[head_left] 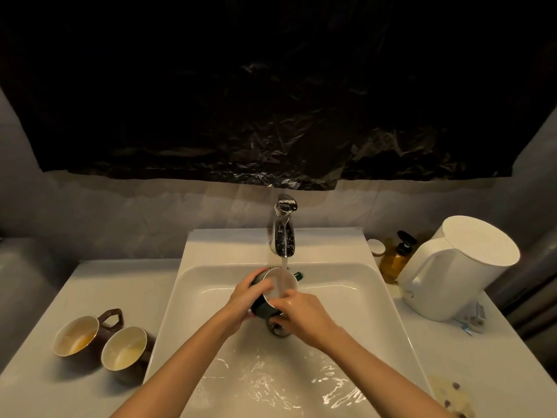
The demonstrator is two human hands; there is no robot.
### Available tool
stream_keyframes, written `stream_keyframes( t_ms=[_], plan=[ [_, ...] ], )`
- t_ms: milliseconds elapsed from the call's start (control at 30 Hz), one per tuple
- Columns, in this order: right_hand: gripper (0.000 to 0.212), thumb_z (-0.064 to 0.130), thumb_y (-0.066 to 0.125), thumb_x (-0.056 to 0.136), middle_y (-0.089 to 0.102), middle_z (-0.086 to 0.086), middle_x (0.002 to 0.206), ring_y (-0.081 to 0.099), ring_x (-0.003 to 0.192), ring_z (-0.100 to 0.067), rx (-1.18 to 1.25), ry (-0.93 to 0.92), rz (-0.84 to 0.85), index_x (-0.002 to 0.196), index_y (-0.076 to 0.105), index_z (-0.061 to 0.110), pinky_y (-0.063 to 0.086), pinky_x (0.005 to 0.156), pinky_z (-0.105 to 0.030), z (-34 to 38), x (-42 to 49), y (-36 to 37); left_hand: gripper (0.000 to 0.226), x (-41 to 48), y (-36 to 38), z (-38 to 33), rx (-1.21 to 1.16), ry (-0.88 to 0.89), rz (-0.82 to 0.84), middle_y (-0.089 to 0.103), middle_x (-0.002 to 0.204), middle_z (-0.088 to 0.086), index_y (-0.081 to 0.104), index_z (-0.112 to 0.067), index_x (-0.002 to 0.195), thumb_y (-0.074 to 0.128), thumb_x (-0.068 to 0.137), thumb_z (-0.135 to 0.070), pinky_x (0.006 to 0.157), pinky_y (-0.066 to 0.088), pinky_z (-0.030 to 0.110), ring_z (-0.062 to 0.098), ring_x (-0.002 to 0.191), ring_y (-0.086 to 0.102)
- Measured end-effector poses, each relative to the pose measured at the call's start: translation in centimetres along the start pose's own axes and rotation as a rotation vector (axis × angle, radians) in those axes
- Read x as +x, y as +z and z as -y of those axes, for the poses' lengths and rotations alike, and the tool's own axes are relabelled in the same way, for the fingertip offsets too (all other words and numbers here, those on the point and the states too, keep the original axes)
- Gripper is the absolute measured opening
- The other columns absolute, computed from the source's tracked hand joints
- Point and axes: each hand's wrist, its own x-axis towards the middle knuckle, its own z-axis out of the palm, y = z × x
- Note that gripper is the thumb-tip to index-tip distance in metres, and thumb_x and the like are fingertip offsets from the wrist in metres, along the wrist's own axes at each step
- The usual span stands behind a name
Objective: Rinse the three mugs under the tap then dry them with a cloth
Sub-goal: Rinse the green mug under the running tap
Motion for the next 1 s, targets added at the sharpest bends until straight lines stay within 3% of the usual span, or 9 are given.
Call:
stream_keyframes(
  t_ms=[133, 233, 367, 533, 633, 733, 800, 900, 1000],
  plan=[
    [0.052, 0.009, 0.062, 0.084, 0.054, -0.013, 0.135, 0.04, 0.134, -0.031, -0.411, -0.137, 0.025, 0.134, 0.052, 0.016, 0.05, 0.07, -0.038, -2.3, 1.3, 0.4, 0.051, 0.3, 0.1, -0.7, 0.194, 0.108, -0.023, 0.047, 0.124, 0.0, 0.047, -0.04, 0.132, 0.062, 0.086, -0.022, 0.086, 0.055, 0.037, 0.021, 0.111, 0.049],
    [0.053, 0.005, 0.065, 0.08, 0.068, -0.015, 0.106, 0.061, 0.106, -0.035, -0.404, -0.067, 0.055, 0.131, 0.052, 0.011, 0.045, 0.06, -0.037, -0.3, 2.0, -0.3, 0.054, 0.7, 0.1, -0.9, 0.123, 0.166, -0.053, 0.048, 0.125, -0.001, 0.044, -0.038, 0.136, 0.062, 0.088, -0.021, 0.087, 0.053, 0.036, 0.02, 0.11, 0.051],
    [0.055, -0.003, 0.052, 0.083, 0.063, -0.017, 0.114, 0.06, 0.101, -0.037, -0.134, -0.073, 0.07, 0.134, 0.047, 0.015, 0.048, 0.069, -0.043, 0.8, 2.2, -0.3, 0.049, 1.1, -0.5, -0.2, -0.058, 0.216, -0.113, 0.052, 0.124, 0.001, 0.051, -0.036, 0.128, 0.066, 0.085, -0.018, 0.073, 0.056, 0.033, 0.019, 0.107, 0.056],
    [0.05, 0.028, 0.055, 0.093, 0.028, -0.01, 0.155, 0.012, 0.146, -0.028, -0.509, -0.113, 0.138, 0.141, 0.043, 0.02, 0.024, 0.11, -0.057, -0.8, 2.8, -0.1, 0.04, 1.2, -1.0, -0.7, 0.084, 0.136, -0.141, 0.054, 0.119, 0.003, 0.058, -0.035, 0.117, 0.069, 0.08, -0.029, 0.082, 0.056, 0.039, 0.02, 0.103, 0.055],
    [0.047, 0.021, 0.063, 0.087, 0.054, -0.016, 0.134, 0.04, 0.13, -0.039, -0.477, -0.065, 0.053, 0.132, 0.053, 0.015, 0.039, 0.1, -0.049, 0.6, 3.3, -0.5, 0.052, 1.2, -0.9, -1.0, 0.078, 0.192, -0.088, 0.05, 0.121, -0.001, 0.051, -0.036, 0.128, 0.068, 0.08, -0.027, 0.082, 0.056, 0.037, 0.021, 0.109, 0.052],
    [0.032, 0.028, 0.05, 0.097, 0.062, -0.016, 0.116, 0.058, 0.103, -0.037, -0.05, 0.016, 0.034, 0.125, 0.05, 0.011, 0.045, 0.074, -0.039, 1.6, 2.7, -1.0, 0.054, 0.8, -0.5, -0.6, 0.003, 0.261, -0.121, 0.051, 0.12, -0.002, 0.052, -0.035, 0.124, 0.068, 0.074, -0.025, 0.076, 0.055, 0.031, 0.014, 0.105, 0.052],
    [0.038, 0.037, 0.04, 0.1, 0.054, -0.012, 0.13, 0.049, 0.119, -0.034, -0.025, -0.033, 0.175, 0.13, 0.046, 0.013, 0.043, 0.09, -0.044, 0.5, 2.4, -1.0, 0.051, 0.8, -0.5, -0.4, 0.033, 0.255, -0.17, 0.056, 0.117, -0.001, 0.058, -0.036, 0.115, 0.067, 0.065, -0.035, 0.082, 0.055, 0.033, 0.015, 0.104, 0.056],
    [0.07, 0.062, 0.038, 0.091, 0.029, -0.007, 0.155, 0.008, 0.147, -0.028, -0.398, -0.166, 0.263, 0.146, 0.036, 0.017, 0.006, 0.115, -0.058, -1.5, 2.4, -1.3, 0.043, 0.8, -0.9, -1.3, 0.134, 0.201, -0.152, 0.06, 0.111, -0.004, 0.062, -0.035, 0.111, 0.07, 0.068, -0.037, 0.079, 0.053, 0.03, 0.013, 0.098, 0.057],
    [0.069, 0.051, 0.049, 0.091, 0.046, -0.018, 0.14, 0.035, 0.134, -0.039, -0.294, -0.086, 0.287, 0.141, 0.033, 0.007, 0.031, 0.106, -0.055, -1.0, 2.8, -1.1, 0.037, 1.1, -0.5, -1.9, 0.213, 0.214, -0.11, 0.059, 0.111, -0.007, 0.061, -0.032, 0.113, 0.068, 0.077, -0.03, 0.075, 0.049, 0.024, 0.007, 0.096, 0.054]
  ],
)
